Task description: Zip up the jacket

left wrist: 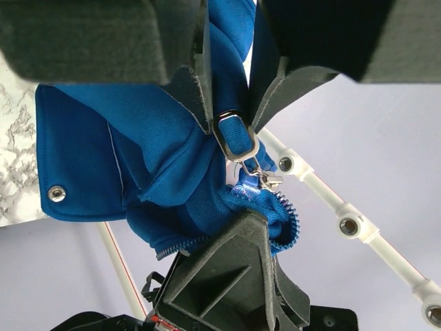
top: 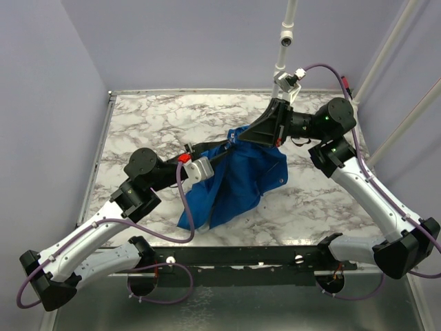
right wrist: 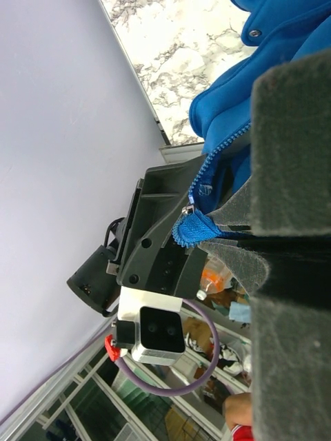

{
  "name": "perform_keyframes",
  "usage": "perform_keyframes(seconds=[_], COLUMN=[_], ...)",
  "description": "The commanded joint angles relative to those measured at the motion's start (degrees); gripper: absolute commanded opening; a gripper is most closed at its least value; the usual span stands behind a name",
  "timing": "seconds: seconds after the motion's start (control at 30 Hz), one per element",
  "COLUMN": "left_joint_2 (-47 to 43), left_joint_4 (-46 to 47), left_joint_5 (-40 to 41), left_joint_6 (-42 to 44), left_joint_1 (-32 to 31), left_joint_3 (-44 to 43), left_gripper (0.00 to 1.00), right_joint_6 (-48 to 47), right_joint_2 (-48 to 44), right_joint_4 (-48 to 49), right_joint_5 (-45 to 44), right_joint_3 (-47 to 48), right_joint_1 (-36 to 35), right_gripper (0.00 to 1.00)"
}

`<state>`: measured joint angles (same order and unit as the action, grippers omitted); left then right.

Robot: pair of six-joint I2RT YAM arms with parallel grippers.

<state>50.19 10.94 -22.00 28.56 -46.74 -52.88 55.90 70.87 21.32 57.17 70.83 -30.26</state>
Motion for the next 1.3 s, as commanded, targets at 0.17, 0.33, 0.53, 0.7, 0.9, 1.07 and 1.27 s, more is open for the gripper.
perform_keyframes(seconds=[0.17, 0.33, 0.53, 0.7, 0.9, 1.07, 1.27], left_joint_2=[-0.2, -0.4, 0.0, 0.7, 1.1, 1.3, 1.2], left_joint_4=[-0.5, 0.5, 2.0, 3.6, 3.9, 5.2, 6.2], left_joint_5=[2.8, 2.7, 1.2, 0.4, -0.3, 0.8, 4.0], left_joint_6=[2.0, 1.5, 0.9, 1.6, 4.5, 6.3, 8.0], left_joint_1=[-0.1, -0.1, -0.1, -0.3, -1.0, -1.4, -2.1], left_joint_3=[-0.7, -0.7, -0.7, -0.5, -0.1, 0.4, 0.6], left_gripper=[0.17, 0.15, 0.15, 0.15, 0.14, 0.15, 0.21], right_joint_6=[2.4, 3.6, 5.5, 9.5, 11.4, 11.4, 12.1], right_joint_2=[-1.6, -2.1, -1.3, 0.2, 1.1, 2.0, 2.2], right_joint_4=[3.1, 3.1, 4.8, 10.3, 10.5, 7.7, 8.9], right_joint_5=[-1.4, -1.5, -1.4, 1.0, 3.7, 5.3, 5.4], right_joint_3=[-2.4, -4.1, -4.5, -5.7, -6.1, -6.4, -6.6], right_joint_1=[2.4, 4.1, 4.6, 4.6, 4.7, 4.6, 4.6], right_gripper=[0.01, 0.01, 0.01, 0.01, 0.01, 0.01, 0.01])
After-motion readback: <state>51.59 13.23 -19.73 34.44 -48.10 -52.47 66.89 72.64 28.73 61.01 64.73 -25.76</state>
